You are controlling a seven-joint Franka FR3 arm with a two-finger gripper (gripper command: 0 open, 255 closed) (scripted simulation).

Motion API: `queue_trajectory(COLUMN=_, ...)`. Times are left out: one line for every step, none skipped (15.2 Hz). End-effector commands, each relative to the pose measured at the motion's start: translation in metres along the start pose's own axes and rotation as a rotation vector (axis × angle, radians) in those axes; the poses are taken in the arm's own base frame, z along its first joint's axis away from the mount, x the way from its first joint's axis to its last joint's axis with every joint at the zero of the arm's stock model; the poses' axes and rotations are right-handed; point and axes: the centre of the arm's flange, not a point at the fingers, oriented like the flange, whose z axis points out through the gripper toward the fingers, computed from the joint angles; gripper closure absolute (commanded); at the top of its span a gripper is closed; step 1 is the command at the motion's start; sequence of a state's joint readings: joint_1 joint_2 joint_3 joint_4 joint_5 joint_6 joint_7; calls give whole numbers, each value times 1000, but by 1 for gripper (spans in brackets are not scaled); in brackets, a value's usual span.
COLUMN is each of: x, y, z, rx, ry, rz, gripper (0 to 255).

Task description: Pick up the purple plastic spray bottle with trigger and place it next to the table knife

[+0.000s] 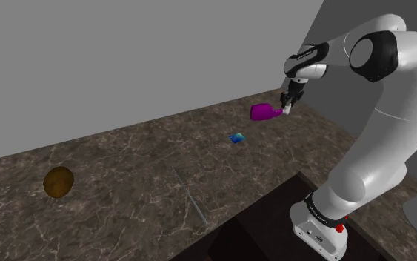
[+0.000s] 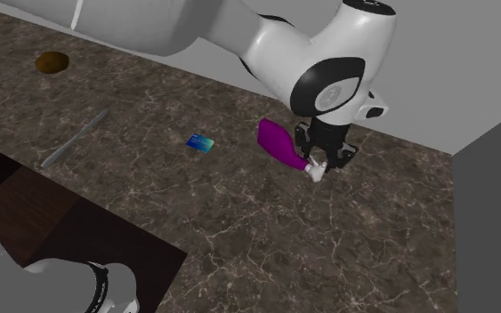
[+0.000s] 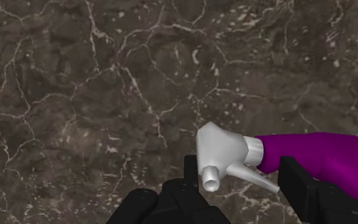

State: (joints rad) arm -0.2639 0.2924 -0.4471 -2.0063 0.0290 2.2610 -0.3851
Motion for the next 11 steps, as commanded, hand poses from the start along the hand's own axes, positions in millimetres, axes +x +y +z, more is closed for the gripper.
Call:
queue_trajectory(x=-9, y=-25, z=-2, rx=0, ry=0, rz=1, gripper=255)
queue_trajectory(x=-13, y=-38, z=-3, rx=0, ry=0, rz=1, gripper=255)
queue_trajectory(x=-16, y=-51, z=-4, rx=0, ry=0, rz=1, gripper=255)
queue_trajectory(x=-19, y=-63, z=-5, rx=0, ry=0, rz=1, gripper=255)
queue_trajectory(x=-23, y=-76, z=-6, rx=0, ry=0, rz=1, gripper=255)
queue_trajectory(x=-26, y=-89, z=-7, rx=0, ry=0, rz=1, gripper=255)
queue_trajectory(x=-30, y=-101, z=-8, rx=0, ry=0, rz=1, gripper=255)
queue_trajectory(x=-33, y=-114, z=-9, rx=0, ry=0, rz=1, gripper=255)
queue_trajectory(x=-36, y=-127, z=-10, rx=0, ry=0, rz=1, gripper=255)
queue_trajectory(x=-40, y=-140, z=-11, rx=0, ry=0, rz=1, gripper=255)
queue_trajectory(x=-43, y=-152, z=-12, rx=0, ry=0, rz=1, gripper=255)
